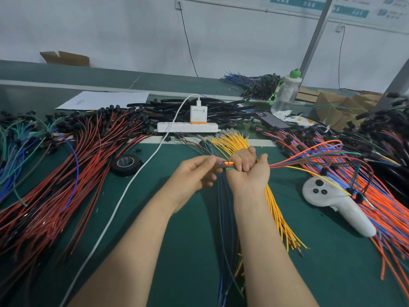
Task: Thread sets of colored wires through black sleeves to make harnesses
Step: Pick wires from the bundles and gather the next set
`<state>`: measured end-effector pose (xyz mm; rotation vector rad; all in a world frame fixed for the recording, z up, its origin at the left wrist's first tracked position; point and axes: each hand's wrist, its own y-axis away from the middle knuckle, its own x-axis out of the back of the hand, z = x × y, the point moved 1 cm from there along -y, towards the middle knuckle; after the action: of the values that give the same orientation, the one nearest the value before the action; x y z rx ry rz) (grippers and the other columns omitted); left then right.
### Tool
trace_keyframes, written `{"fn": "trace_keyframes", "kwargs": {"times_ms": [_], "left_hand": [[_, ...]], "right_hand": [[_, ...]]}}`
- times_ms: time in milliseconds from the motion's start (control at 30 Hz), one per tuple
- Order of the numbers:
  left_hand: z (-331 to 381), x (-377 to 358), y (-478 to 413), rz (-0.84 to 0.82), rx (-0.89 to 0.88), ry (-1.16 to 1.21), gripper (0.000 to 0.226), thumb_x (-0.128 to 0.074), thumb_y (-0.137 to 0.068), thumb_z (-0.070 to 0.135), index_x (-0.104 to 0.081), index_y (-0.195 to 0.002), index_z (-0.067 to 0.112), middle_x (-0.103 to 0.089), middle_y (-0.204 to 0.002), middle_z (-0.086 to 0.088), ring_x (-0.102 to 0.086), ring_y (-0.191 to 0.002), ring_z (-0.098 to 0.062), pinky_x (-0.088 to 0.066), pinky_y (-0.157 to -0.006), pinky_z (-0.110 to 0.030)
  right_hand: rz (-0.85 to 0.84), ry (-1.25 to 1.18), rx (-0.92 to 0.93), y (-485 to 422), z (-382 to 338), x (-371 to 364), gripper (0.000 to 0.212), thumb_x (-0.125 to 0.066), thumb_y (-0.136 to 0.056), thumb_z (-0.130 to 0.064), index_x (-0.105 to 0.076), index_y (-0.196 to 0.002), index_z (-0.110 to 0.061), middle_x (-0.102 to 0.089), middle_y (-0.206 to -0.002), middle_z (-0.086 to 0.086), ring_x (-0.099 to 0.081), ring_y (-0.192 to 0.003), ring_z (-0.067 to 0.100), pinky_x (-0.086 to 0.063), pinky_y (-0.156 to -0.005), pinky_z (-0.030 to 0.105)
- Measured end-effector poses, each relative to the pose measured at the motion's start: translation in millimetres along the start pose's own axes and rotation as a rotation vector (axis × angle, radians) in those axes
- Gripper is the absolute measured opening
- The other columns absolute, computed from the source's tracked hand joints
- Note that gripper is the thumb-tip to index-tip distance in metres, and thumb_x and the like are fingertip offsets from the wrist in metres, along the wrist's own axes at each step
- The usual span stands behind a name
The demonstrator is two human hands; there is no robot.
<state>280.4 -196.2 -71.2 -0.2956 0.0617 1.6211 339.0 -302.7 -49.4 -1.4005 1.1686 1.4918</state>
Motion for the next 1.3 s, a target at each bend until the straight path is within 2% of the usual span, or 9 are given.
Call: {"fn": "trace_keyframes", "kwargs": {"times_ms": [267,467,533,700,967,1033,1100,1167,1300], "left_hand": [[-2,1,-1,-0.032,0.038,0.083,0.013,-0.051,-0.093,0.003,-0.063,-0.091,0.008,-0.067,-0.069,0.004,-0.059,-0.061,-0.003,-0.051,-0.063,-0.015],[-4,3,0,-0.034,0.008,0.136,0.004,-0.06,-0.082,0.014,-0.062,-0.086,0.014,-0.065,-0.074,0.006,-0.059,-0.063,-0.003,-0.051,-0.064,-0.017],[-4,2,0,-0.052,0.004,0.157,0.009,-0.062,-0.077,0.018,-0.061,-0.085,0.015,-0.063,-0.074,0.006,-0.058,-0.064,-0.004,-0.051,-0.065,-0.017],[-4,1,0,-0.067,0.012,0.176,0.014,-0.062,-0.077,0.017,-0.064,-0.09,0.014,-0.061,-0.071,0.005,-0.058,-0.064,-0.004,-0.051,-0.065,-0.017],[-3,1,1,-0.053,0.047,0.153,0.007,-0.058,-0.083,0.019,-0.064,-0.087,0.017,-0.062,-0.073,0.008,-0.057,-0.064,-0.003,-0.048,-0.062,-0.016],[-3,2,2,-0.07,0.044,0.185,0.012,-0.057,-0.083,0.023,-0.064,-0.089,0.016,-0.063,-0.079,0.006,-0.058,-0.07,-0.006,-0.05,-0.066,-0.017],[-1,0,1,-0.051,0.026,0.232,0.023,-0.05,-0.087,0.031,-0.063,-0.096,0.013,-0.065,-0.092,0.004,-0.062,-0.085,-0.009,-0.052,-0.076,-0.02],[1,-3,-3,0.058,0.034,0.281,0.034,-0.04,-0.095,0.038,-0.063,-0.103,0.014,-0.064,-0.107,0.004,-0.059,-0.101,-0.011,-0.05,-0.083,-0.023],[7,-3,-8,0.222,0.029,0.297,0.049,-0.023,-0.099,0.05,-0.06,-0.113,0.021,-0.059,-0.128,0.006,-0.052,-0.12,-0.009,-0.039,-0.08,-0.024]], "right_hand": [[0.021,-0.002,-0.012,1,2,1,0.049,-0.028,-0.104,-0.042,-0.04,-0.068,-0.011,-0.023,-0.038,-0.005,-0.021,-0.026,0.008,-0.019,-0.026,0.019],[0.016,-0.011,-0.049,0,4,2,0.052,-0.027,-0.103,-0.045,-0.04,-0.067,-0.011,-0.023,-0.037,-0.004,-0.021,-0.025,0.008,-0.017,-0.026,0.018],[0.018,0.001,-0.048,0,4,3,0.052,-0.027,-0.103,-0.045,-0.04,-0.067,-0.011,-0.023,-0.037,-0.005,-0.021,-0.026,0.008,-0.016,-0.027,0.018],[0.023,0.021,-0.05,0,5,4,0.052,-0.027,-0.103,-0.044,-0.041,-0.066,-0.011,-0.023,-0.038,-0.005,-0.021,-0.027,0.008,-0.016,-0.027,0.018],[0.022,0.026,-0.065,0,6,5,0.052,-0.027,-0.103,-0.046,-0.041,-0.068,-0.011,-0.024,-0.038,-0.005,-0.022,-0.027,0.008,-0.016,-0.028,0.017],[0.021,0.024,-0.057,0,6,5,0.051,-0.027,-0.103,-0.045,-0.041,-0.068,-0.011,-0.025,-0.039,-0.005,-0.022,-0.027,0.008,-0.016,-0.028,0.017],[0.011,0.034,-0.047,0,6,4,0.051,-0.027,-0.103,-0.045,-0.041,-0.068,-0.011,-0.025,-0.039,-0.005,-0.022,-0.027,0.007,-0.016,-0.028,0.018],[-0.007,0.088,-0.036,0,8,4,0.054,-0.026,-0.103,-0.046,-0.042,-0.065,-0.011,-0.024,-0.038,-0.005,-0.022,-0.027,0.007,-0.014,-0.029,0.018],[-0.032,0.302,-0.027,1,19,3,0.059,-0.025,-0.102,-0.05,-0.042,-0.062,-0.011,-0.024,-0.037,-0.006,-0.021,-0.027,0.006,-0.013,-0.03,0.016]]}}
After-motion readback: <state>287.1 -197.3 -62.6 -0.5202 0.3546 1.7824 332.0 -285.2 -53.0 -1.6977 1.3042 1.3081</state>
